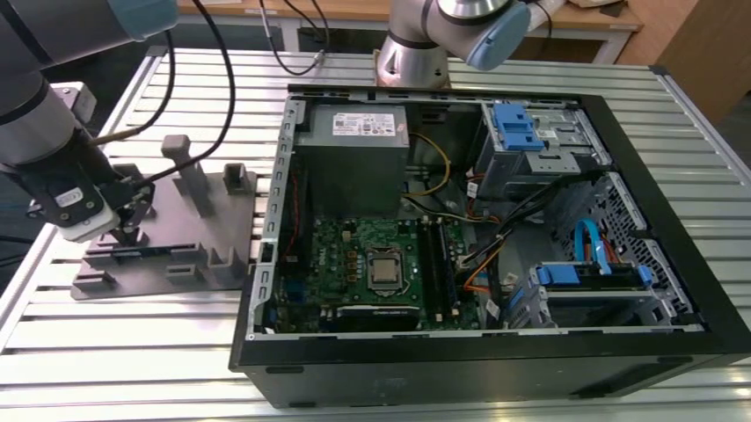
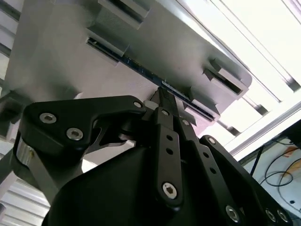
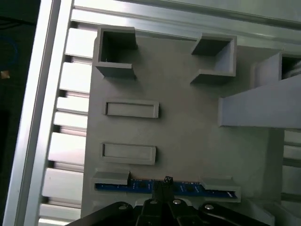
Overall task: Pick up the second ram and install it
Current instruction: 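Pick up the second ram and move it above second insertion slot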
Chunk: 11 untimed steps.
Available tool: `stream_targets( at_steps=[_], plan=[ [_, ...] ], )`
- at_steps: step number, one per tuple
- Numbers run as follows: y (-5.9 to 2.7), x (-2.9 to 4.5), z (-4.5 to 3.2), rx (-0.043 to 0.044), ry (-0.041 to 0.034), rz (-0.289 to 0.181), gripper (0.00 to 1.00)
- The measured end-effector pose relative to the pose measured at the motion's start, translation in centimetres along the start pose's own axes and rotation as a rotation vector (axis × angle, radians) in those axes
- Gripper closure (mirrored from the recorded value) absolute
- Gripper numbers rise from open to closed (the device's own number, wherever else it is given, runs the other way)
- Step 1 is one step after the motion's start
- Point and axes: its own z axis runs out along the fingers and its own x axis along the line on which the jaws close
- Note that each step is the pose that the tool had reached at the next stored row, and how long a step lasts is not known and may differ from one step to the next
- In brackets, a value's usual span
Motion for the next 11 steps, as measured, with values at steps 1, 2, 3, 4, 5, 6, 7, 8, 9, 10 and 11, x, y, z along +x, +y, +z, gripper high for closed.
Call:
stream_targets(
  at_steps=[1,2,3,4,5,6,7,8,9,10,11],
  plan=[
    [0.00,0.00,0.00,-0.0005,0.0007,-0.018,0.93],
    [0.00,0.00,0.00,-0.0010,0.0014,-0.036,0.93],
    [0.00,0.00,0.00,-0.0014,0.0021,-0.053,0.93],
    [0.00,0.00,0.00,-0.0019,0.0028,-0.070,0.93],
    [0.00,0.00,0.00,-0.0023,0.0035,-0.087,0.93],
    [0.00,0.00,0.00,-0.0028,0.0041,-0.104,0.93],
    [0.00,0.00,0.00,-0.0032,0.0048,-0.120,0.93],
    [0.00,0.00,0.00,-0.0036,0.0055,-0.138,0.93],
    [0.00,0.00,0.00,-0.0041,0.0061,-0.155,0.93],
    [0.00,0.00,0.00,-0.0046,0.0068,-0.171,0.93],
    [0.00,0.00,0.01,-0.0050,0.0074,-0.188,0.93]
  ],
)
